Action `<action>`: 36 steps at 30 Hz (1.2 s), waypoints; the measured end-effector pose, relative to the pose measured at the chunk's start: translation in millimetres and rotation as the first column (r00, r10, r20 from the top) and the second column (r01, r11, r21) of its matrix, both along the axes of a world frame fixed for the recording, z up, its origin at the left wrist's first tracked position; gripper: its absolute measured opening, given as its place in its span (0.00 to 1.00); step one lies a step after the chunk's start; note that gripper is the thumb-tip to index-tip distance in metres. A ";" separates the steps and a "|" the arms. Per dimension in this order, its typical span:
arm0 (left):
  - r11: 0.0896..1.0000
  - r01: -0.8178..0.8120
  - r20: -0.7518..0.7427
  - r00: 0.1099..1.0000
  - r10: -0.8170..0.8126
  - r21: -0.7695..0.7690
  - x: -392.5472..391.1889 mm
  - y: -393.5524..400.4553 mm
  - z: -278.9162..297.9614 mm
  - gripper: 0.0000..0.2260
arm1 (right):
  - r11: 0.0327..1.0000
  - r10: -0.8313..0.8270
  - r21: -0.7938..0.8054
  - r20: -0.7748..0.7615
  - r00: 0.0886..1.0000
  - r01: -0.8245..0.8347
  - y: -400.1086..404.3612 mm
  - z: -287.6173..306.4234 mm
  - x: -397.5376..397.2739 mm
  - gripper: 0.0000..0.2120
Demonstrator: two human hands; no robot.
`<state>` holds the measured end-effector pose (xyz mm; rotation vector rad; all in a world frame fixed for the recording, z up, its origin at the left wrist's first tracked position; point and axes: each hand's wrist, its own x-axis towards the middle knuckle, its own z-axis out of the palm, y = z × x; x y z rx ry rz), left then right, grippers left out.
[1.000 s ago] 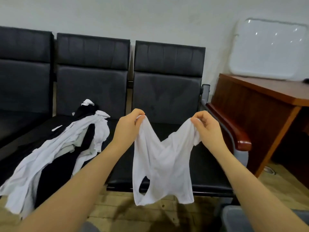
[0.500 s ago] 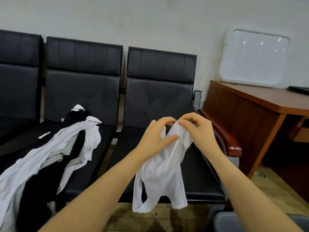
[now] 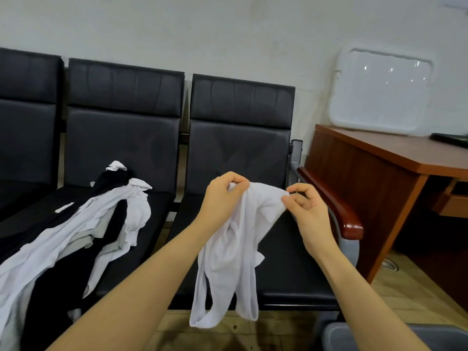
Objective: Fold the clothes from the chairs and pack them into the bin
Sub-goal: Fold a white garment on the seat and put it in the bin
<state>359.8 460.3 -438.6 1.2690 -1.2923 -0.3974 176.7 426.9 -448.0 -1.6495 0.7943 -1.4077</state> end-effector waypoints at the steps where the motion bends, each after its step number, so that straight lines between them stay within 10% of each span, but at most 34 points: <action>1: 1.000 -0.009 0.035 0.999 0.008 0.029 2.9 -0.9 -1.2 0.04 | 1.000 -0.004 -0.021 0.005 1.000 0.004 -2.5 4.1 -0.6 0.07; 9: 0.973 -0.216 0.287 0.940 0.185 0.082 19.2 -31.8 -57.4 0.04 | 0.996 -0.090 -0.052 -0.387 0.918 0.076 -37.6 -31.7 6.2 0.07; 20: 0.925 -0.303 0.419 0.889 0.187 0.230 27.1 -107.5 -173.8 0.08 | 0.956 -0.079 0.218 -0.452 0.888 0.196 -88.5 -167.8 25.7 0.07; 25: 0.920 -0.330 0.367 0.899 0.239 0.211 24.9 -117.7 -197.6 0.06 | 0.988 -0.086 0.065 -0.502 0.861 0.137 -96.7 -189.8 28.1 0.08; 31: 0.983 -0.036 0.572 0.817 -0.076 0.182 23.4 -91.3 -200.7 0.20 | 1.000 -0.005 -0.009 -0.753 0.658 -0.002 -101.2 -191.3 25.7 0.09; 36: 0.919 -0.139 0.724 0.663 -0.190 0.369 28.1 -88.5 -202.3 0.17 | 1.000 -0.010 0.007 -0.849 0.528 0.030 -106.6 -199.3 22.5 0.11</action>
